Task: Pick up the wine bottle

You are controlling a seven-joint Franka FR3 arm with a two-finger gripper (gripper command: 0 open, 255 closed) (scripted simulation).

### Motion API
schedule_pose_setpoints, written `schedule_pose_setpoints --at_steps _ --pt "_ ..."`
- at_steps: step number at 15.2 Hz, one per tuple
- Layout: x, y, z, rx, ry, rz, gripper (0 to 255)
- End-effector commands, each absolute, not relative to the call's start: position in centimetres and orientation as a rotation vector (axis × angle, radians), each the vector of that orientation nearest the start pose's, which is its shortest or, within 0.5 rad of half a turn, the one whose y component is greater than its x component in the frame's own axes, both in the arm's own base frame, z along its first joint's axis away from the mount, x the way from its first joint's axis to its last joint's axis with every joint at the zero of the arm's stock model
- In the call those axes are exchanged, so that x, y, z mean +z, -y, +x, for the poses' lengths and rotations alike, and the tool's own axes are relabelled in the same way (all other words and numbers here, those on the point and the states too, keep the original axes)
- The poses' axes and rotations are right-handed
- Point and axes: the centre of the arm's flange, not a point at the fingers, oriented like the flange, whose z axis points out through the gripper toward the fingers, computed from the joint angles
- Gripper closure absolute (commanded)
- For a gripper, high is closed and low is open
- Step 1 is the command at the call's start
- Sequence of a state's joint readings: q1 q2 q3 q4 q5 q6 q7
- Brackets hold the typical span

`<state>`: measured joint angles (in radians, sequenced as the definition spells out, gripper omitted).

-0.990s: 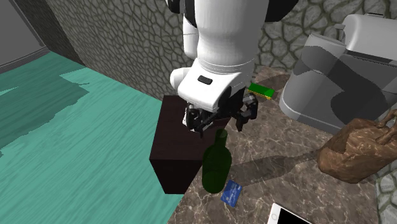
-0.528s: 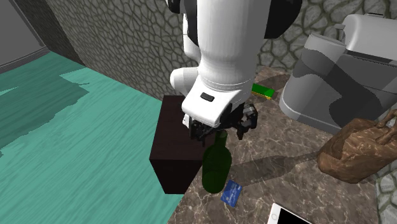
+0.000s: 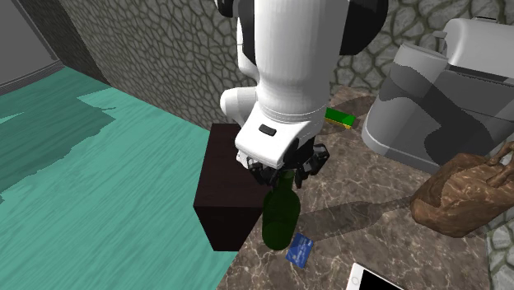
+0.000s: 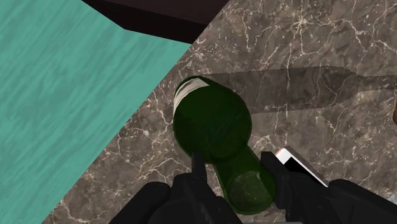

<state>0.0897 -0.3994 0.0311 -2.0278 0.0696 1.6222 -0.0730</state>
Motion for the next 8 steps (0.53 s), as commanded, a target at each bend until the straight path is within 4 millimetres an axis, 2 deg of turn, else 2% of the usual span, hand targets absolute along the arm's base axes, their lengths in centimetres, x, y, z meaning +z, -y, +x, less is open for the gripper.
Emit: schedule_pose_setpoints --at_steps 1,4,8 --pt "60.8 -6.1 42.5 0.015 0.289 -3.071 255" --pt "60.8 -6.1 42.5 0.015 0.289 -3.071 255" --pt "62.9 -6.1 42.5 0.015 0.289 -3.071 255"
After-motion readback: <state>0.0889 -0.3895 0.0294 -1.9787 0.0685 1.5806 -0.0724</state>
